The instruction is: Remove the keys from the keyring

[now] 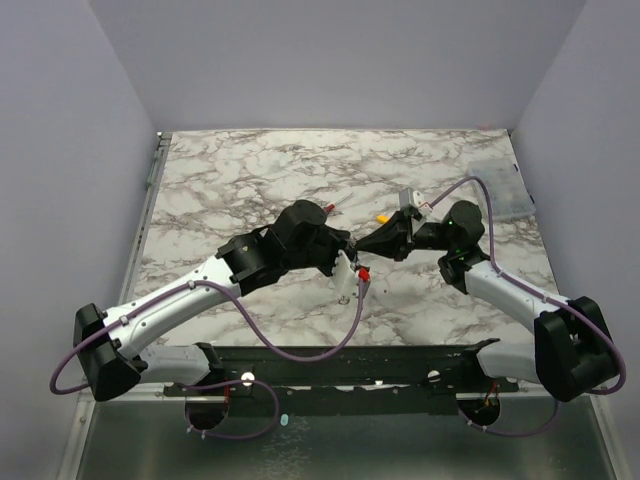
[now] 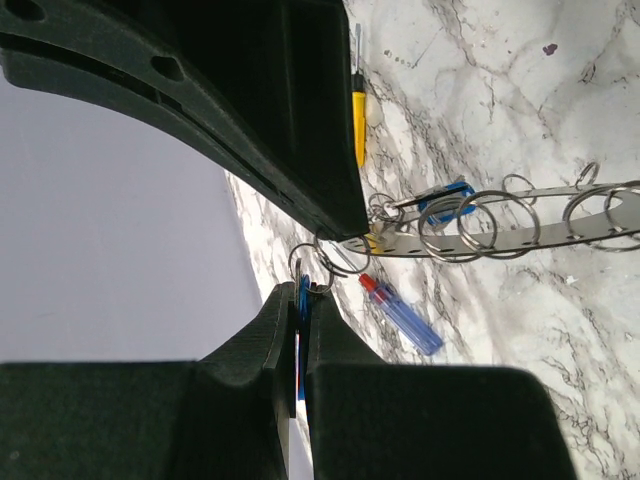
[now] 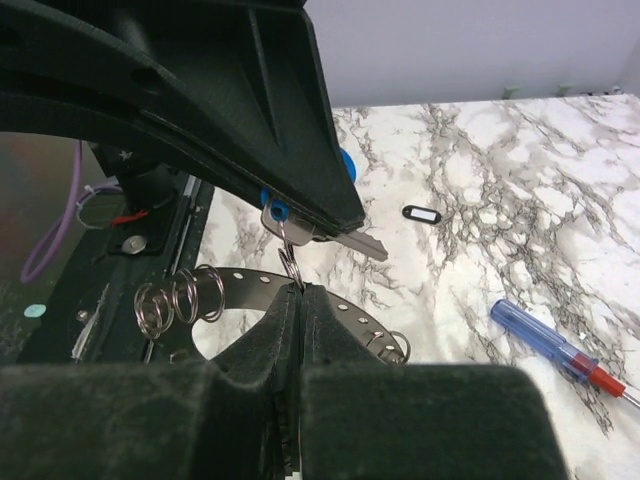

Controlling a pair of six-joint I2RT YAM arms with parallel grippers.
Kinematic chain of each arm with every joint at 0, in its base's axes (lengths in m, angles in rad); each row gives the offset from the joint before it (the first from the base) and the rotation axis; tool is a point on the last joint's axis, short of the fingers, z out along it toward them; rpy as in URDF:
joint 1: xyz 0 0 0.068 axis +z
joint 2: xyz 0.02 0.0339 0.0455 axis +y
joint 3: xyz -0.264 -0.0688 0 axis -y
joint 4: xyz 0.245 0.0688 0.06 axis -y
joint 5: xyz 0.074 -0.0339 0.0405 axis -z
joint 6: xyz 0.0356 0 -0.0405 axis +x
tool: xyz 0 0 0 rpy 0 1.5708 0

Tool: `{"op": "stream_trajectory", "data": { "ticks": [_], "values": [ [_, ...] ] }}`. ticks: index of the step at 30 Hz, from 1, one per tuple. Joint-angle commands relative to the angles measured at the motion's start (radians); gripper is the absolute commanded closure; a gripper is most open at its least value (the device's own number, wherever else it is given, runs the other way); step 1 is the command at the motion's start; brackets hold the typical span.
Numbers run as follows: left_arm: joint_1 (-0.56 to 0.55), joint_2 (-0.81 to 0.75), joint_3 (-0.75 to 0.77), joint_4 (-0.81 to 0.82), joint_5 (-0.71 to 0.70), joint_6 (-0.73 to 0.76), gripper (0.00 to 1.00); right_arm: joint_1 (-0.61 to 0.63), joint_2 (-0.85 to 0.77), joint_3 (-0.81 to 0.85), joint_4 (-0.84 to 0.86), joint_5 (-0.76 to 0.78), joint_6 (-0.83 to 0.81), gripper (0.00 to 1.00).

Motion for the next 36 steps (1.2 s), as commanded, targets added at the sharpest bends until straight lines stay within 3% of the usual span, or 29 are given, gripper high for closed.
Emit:
{"op": "stream_trajectory", "data": {
  "ticks": [1, 20, 36],
  "values": [
    [-0.007, -0.041, -0.035, 0.012, -0.013, -0.018, 1.00, -0.005, -0.013, 0.003, 0.074, 0.051, 0.078, 0.99],
    [-0.009, -0.047, -0.075, 0.005, -0.007, -0.028, 1.00, -0.026, -0.016, -0.015, 0.120, 0.060, 0.109, 0.99],
    [-0.008, -0.016, 0.028, 0.003, 0.003, -0.074, 1.00, -0.027, -0.003, -0.023, 0.088, 0.028, 0.039, 0.99]
  ]
}}
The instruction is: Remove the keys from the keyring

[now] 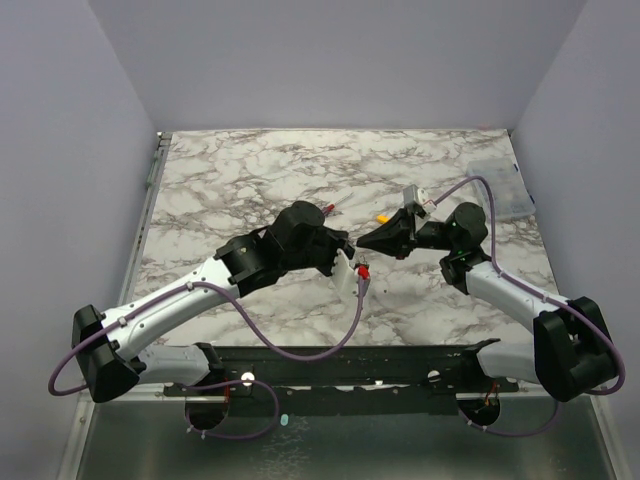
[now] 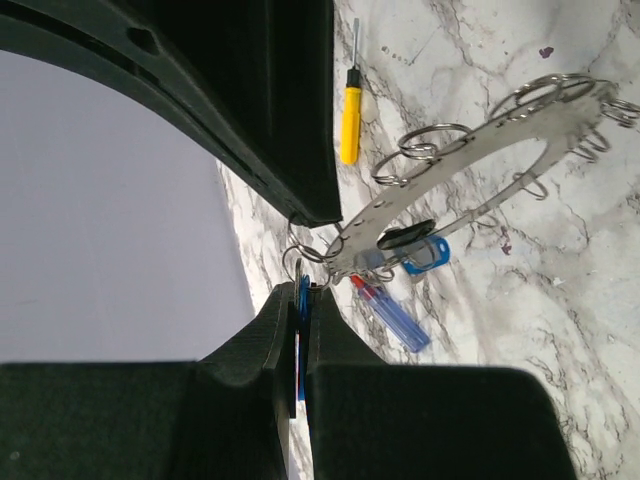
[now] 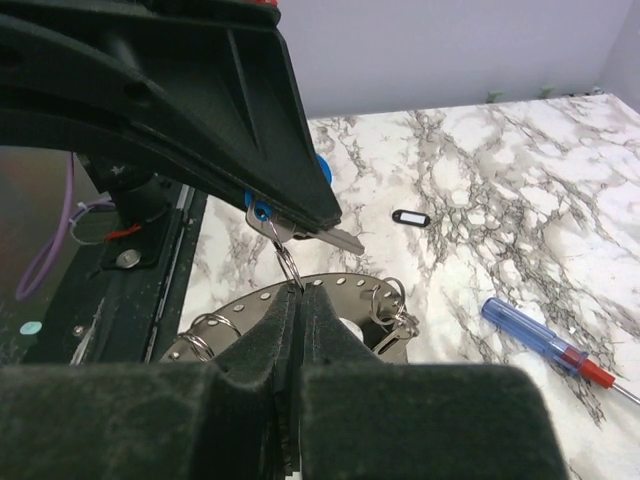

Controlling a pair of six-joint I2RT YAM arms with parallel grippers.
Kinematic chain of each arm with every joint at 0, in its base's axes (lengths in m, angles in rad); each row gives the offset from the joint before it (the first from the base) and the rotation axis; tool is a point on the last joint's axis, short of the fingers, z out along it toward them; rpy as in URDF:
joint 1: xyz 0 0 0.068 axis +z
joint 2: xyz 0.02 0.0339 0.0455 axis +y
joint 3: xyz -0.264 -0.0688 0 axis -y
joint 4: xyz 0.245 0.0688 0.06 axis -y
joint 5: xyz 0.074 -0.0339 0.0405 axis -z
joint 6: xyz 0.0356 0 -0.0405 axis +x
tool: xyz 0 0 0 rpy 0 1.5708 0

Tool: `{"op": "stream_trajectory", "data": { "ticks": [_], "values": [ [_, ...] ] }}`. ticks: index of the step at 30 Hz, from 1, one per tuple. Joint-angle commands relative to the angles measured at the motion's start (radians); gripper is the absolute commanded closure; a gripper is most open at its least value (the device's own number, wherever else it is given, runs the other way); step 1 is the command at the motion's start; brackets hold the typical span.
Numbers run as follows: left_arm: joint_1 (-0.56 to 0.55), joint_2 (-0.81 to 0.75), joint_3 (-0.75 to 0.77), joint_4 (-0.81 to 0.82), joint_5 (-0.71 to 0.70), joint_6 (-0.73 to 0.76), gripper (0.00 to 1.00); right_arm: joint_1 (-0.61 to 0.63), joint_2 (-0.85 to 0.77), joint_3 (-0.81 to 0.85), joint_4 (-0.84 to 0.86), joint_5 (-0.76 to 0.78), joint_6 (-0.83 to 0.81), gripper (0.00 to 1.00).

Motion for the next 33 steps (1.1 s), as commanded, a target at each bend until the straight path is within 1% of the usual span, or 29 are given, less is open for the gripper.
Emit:
{"op": "stream_trajectory", "data": {
  "ticks": [1, 3, 6, 7, 8, 10, 12, 15, 18, 20, 24, 28, 31, 33],
  "values": [
    [-0.008, 0.015, 0.079, -0.009, 0.016, -0.033, 1.00, -0.006, 0.001, -0.013, 0.028, -0.001, -0.043, 0.98],
    [-0.009, 0.024, 0.096, -0.009, 0.018, -0.033, 1.00, -0.006, 0.003, -0.016, 0.040, -0.004, -0.041, 0.91],
    [-0.012, 0.030, 0.105, -0.010, 0.024, -0.025, 1.00, -0.006, 0.004, -0.015, 0.045, -0.010, -0.037, 0.76],
    [-0.014, 0.033, 0.107, -0.010, 0.023, -0.023, 1.00, -0.006, 0.003, -0.015, 0.050, -0.012, -0.031, 0.68],
    [-0.015, 0.035, 0.107, -0.011, 0.024, -0.022, 1.00, -0.006, 0.002, -0.016, 0.055, -0.012, -0.027, 0.64],
    [-0.019, 0.040, 0.109, -0.010, 0.023, -0.022, 1.00, -0.006, -0.002, -0.017, 0.068, -0.012, -0.017, 0.57],
    [-0.021, 0.046, 0.110, -0.010, 0.023, -0.022, 1.00, -0.005, -0.003, -0.017, 0.085, -0.014, -0.003, 0.53],
    [-0.027, 0.054, 0.112, -0.010, 0.025, -0.021, 1.00, -0.003, -0.007, -0.017, 0.103, -0.017, 0.002, 0.52],
    [-0.030, 0.060, 0.112, -0.011, 0.025, -0.017, 1.00, -0.001, -0.013, -0.013, 0.099, -0.029, -0.008, 0.53],
    [-0.032, 0.063, 0.113, -0.010, 0.023, -0.017, 1.00, 0.000, -0.016, -0.009, 0.080, -0.039, -0.022, 0.56],
    [-0.031, 0.063, 0.118, -0.010, 0.013, -0.014, 1.00, 0.002, -0.022, -0.003, 0.008, -0.055, -0.091, 0.60],
    [-0.031, 0.053, 0.114, -0.010, 0.000, -0.012, 1.00, 0.002, -0.028, 0.016, -0.085, -0.071, -0.163, 0.60],
    [-0.031, 0.043, 0.103, -0.012, -0.002, -0.010, 1.00, 0.001, -0.030, 0.023, -0.121, -0.082, -0.172, 0.59],
    [-0.032, 0.038, 0.099, -0.012, 0.000, -0.011, 1.00, 0.002, -0.028, 0.024, -0.130, -0.083, -0.207, 0.65]
  ]
}}
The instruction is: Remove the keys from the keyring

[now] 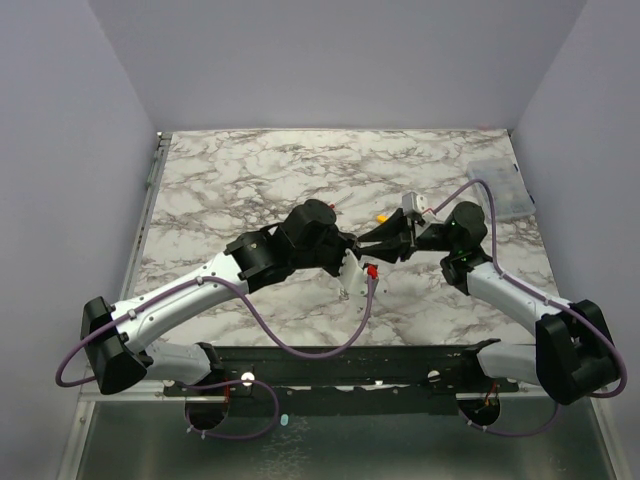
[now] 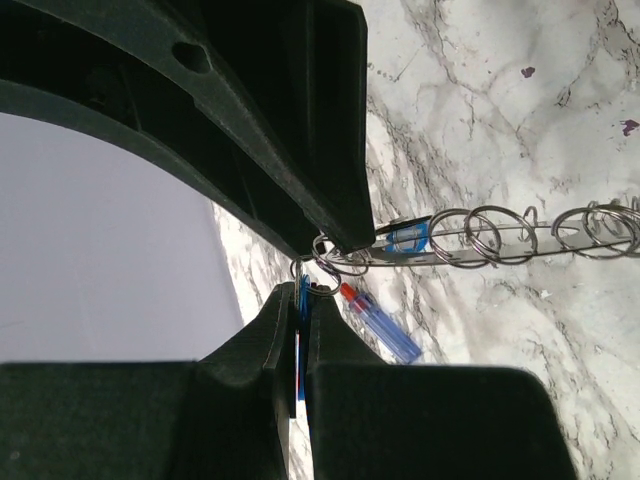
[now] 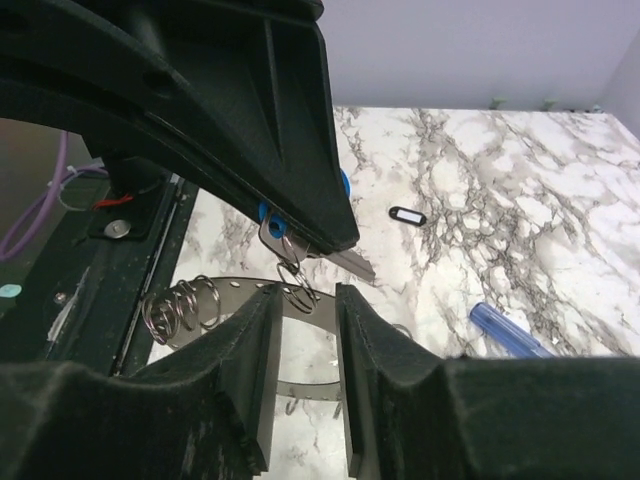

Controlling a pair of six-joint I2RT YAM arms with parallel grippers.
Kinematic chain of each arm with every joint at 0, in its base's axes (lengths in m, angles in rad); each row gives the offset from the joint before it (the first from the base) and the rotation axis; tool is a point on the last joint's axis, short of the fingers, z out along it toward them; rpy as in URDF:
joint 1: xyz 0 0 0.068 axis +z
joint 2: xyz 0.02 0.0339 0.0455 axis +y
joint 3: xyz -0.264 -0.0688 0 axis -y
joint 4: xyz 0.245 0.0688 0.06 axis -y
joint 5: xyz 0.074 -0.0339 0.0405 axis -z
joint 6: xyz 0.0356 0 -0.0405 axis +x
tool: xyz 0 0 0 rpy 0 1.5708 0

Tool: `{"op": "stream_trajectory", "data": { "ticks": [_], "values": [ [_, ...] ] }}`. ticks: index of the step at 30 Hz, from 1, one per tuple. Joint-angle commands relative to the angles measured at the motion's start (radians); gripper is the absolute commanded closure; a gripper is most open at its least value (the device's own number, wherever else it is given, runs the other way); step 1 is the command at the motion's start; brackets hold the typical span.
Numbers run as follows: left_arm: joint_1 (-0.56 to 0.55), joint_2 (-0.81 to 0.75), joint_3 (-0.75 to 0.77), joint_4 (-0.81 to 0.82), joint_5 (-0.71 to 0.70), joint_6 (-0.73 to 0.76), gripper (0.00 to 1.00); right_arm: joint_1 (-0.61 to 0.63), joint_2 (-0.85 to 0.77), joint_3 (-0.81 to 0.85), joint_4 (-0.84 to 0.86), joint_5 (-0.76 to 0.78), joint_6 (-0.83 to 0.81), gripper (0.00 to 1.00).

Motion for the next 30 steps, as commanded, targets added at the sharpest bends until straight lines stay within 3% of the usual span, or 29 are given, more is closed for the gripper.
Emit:
{"op": "stream_trajectory", "data": {
  "ticks": [1, 5, 11, 30],
  "values": [
    [-0.005, -0.029, 0.021, 0.031, 0.000, 0.003, 1.00, 0.001, -0.012, 0.024, -0.077, -0.039, -0.075, 0.69],
    [-0.005, -0.029, 0.023, 0.031, -0.002, 0.003, 1.00, 0.001, -0.011, 0.024, -0.080, -0.046, -0.079, 0.78],
    [-0.006, -0.028, 0.016, 0.031, -0.005, 0.003, 1.00, 0.002, -0.013, 0.024, -0.062, -0.046, -0.058, 0.99],
    [0.003, -0.108, -0.148, 0.008, -0.057, -0.052, 1.00, -0.007, -0.020, 0.035, -0.067, 0.044, 0.023, 0.99]
  ]
}}
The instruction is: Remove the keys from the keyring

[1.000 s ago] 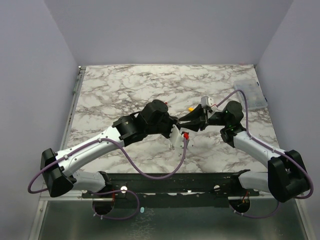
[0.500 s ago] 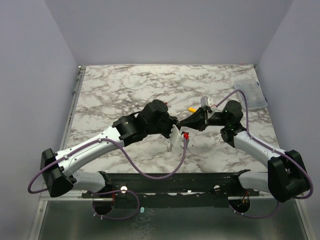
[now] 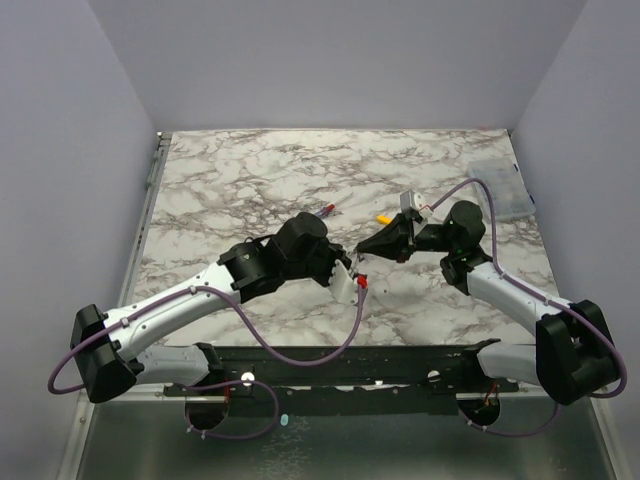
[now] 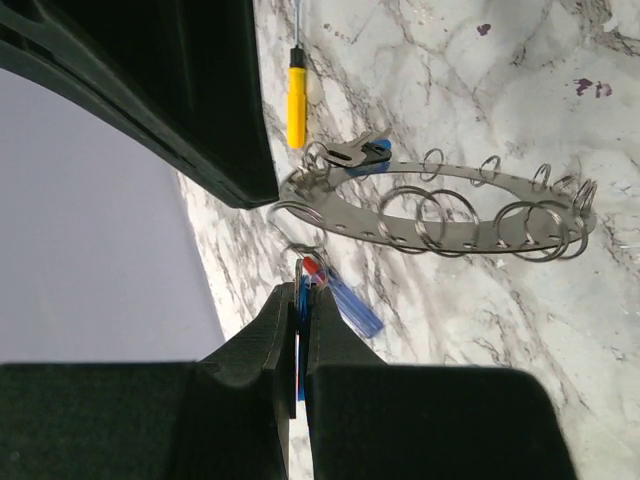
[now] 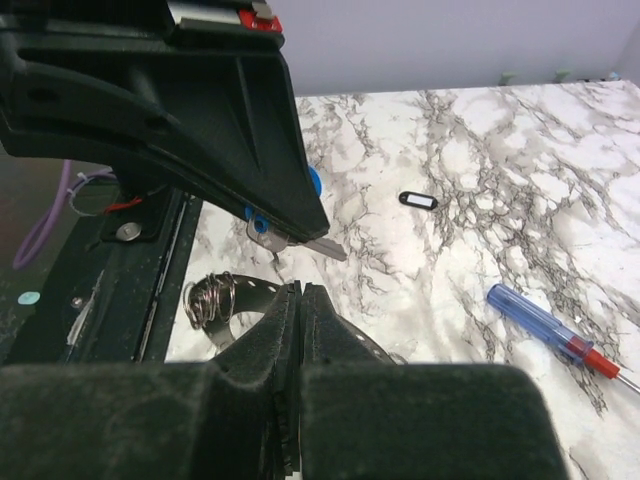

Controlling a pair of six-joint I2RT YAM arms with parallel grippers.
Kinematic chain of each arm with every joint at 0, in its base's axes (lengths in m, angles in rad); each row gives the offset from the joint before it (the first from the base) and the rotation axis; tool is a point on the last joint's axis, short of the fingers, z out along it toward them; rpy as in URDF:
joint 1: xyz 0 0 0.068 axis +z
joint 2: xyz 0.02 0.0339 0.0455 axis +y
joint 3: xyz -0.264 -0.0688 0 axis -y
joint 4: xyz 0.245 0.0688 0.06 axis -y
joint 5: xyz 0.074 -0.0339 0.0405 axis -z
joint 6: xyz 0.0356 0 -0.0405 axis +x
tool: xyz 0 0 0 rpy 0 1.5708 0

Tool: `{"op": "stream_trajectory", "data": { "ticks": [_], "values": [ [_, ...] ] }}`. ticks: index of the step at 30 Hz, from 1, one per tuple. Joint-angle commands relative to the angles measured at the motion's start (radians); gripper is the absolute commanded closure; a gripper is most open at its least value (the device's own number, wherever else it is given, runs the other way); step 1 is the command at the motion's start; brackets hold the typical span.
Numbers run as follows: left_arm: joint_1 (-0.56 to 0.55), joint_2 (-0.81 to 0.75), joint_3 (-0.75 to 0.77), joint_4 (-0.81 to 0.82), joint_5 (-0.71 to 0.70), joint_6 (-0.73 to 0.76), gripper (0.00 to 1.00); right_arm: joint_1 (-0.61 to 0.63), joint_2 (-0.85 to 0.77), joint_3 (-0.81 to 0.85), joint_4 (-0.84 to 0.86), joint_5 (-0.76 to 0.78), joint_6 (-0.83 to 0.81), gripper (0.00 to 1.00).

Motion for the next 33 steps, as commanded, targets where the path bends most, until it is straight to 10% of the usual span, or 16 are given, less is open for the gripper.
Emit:
{"op": "stream_trajectory", "data": {
  "ticks": [1, 10, 19, 33],
  "values": [
    [0.004, -0.040, -0.036, -0.001, -0.020, -0.043, 1.00, -0.008, -0.018, 0.033, -0.001, 0.035, 0.010, 0.99],
    [0.015, -0.038, -0.026, 0.004, -0.019, -0.071, 1.00, -0.009, -0.011, 0.056, -0.092, -0.005, -0.088, 0.99],
    [0.015, -0.031, 0.018, 0.004, 0.050, -0.005, 1.00, 0.001, -0.008, 0.044, -0.109, -0.107, -0.149, 0.51],
    [0.005, -0.007, 0.051, 0.001, 0.113, 0.061, 1.00, 0.046, 0.004, 0.054, -0.157, -0.107, -0.213, 0.45]
  ]
}}
